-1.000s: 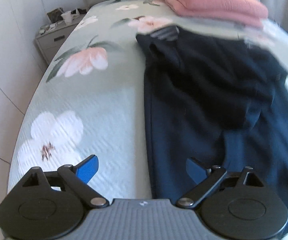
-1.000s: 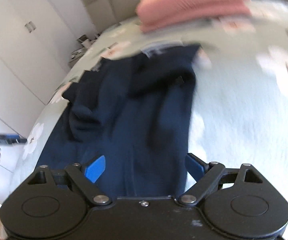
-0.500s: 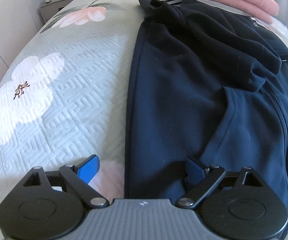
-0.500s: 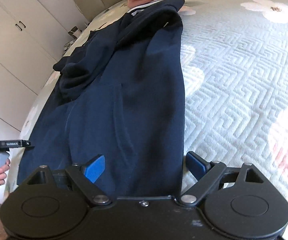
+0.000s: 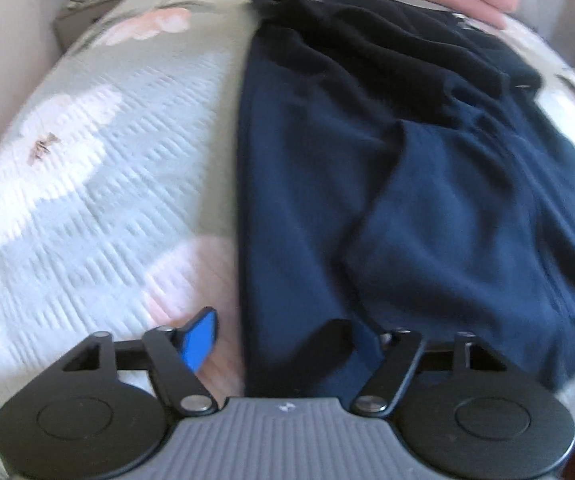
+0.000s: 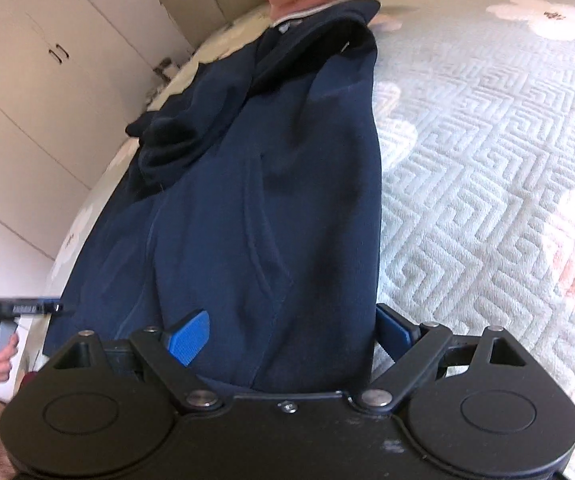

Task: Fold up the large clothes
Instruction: 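Lower both open grippers onto the hoodie hem edge, then close the left gripper on the hem while the right gripper grasps the hem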

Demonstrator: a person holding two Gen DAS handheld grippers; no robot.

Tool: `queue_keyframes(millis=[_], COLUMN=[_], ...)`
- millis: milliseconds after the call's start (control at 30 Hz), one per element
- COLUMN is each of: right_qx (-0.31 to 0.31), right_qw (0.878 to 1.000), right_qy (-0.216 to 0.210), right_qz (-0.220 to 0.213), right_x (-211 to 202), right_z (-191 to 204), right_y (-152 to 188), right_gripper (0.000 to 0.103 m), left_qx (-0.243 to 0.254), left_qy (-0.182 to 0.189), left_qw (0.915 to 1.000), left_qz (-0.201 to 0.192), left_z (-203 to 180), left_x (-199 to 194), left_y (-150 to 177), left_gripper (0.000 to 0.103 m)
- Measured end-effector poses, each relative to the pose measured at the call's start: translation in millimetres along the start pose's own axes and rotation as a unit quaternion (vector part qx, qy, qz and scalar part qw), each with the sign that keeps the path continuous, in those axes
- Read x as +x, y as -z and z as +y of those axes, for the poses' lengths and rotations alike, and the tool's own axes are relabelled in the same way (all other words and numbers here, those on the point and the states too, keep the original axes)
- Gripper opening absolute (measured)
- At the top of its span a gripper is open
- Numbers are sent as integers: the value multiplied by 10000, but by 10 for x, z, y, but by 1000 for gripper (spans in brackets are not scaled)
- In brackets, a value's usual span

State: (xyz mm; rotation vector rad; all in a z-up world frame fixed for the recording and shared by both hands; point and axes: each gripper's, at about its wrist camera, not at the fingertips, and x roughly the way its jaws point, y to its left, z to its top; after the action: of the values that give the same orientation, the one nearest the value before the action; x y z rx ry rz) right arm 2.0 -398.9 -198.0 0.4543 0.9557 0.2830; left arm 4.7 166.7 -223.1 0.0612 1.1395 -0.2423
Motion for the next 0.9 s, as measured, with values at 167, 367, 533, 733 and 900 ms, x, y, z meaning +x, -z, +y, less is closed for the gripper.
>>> queue_keyframes(millis=[167, 367, 533, 733, 900], right_qx=[123, 655, 1239, 1393, 1289], right_qw=[9986, 9930, 9818, 9794, 9788], right_qy=[-511, -950, -1312, -1353, -1541], right_qz=[10, -236, -594, -547, -389], right_x=[-60, -53, 80, 3, -98], right_z=[-55, -334, -497, -568, -570], right_y=[70, 79, -53, 27, 194], right_gripper=[103, 89, 87, 71, 62], left_qx=[-414, -544, -855, -837, -1259], left_qy=[348, 619, 749, 1235, 1530], left_qw=[9984, 9957, 9922, 9883, 9799], left_qz=[-173, -413, -508, -316, -245], left_z=[157, 202, 220, 306, 442], left_x=[-82, -81, 51, -23, -52], left_y=[141, 109, -68, 108, 221], left_gripper=[54, 35, 33, 28, 27])
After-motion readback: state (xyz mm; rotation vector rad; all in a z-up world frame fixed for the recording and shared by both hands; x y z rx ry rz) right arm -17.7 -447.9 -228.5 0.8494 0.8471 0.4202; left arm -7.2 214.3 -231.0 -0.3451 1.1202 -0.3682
